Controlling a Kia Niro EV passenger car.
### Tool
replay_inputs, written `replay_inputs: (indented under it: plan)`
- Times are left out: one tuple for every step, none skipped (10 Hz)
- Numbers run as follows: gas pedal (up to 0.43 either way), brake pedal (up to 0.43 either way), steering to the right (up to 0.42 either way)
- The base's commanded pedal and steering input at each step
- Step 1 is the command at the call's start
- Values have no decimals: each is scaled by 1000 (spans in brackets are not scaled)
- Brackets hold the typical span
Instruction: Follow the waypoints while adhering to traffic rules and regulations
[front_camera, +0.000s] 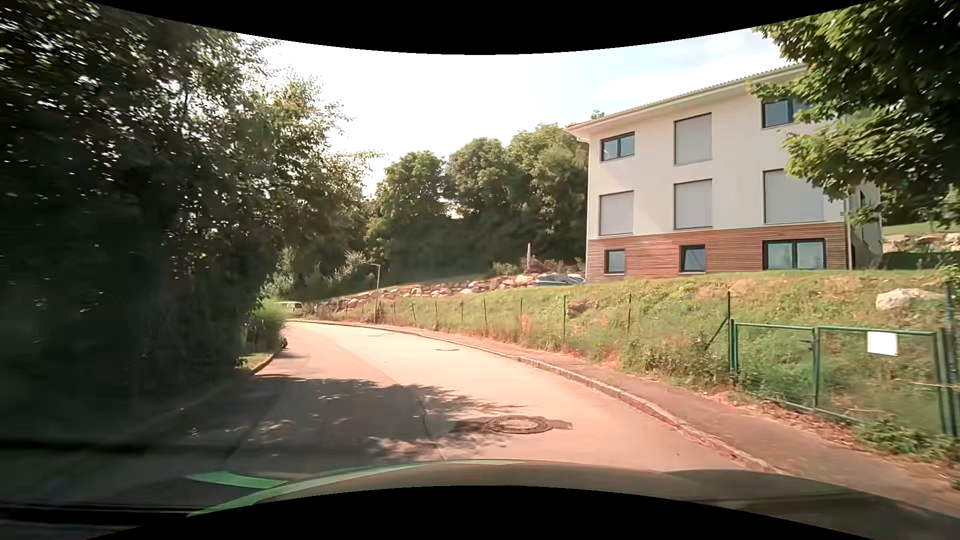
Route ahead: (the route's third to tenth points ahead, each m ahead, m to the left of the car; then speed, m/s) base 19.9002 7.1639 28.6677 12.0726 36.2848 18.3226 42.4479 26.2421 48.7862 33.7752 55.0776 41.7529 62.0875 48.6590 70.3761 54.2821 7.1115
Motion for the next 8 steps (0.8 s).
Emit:
replay_inputs:
  plan:
    - [228, 0, -20]
    - [228, 0, -40]
    - [228, 0, -55]
    - [228, 0, -67]
    - [228, 0, -77]
    - [228, 0, -84]
    - [228, 0, -91]
    - [220, 0, -97]
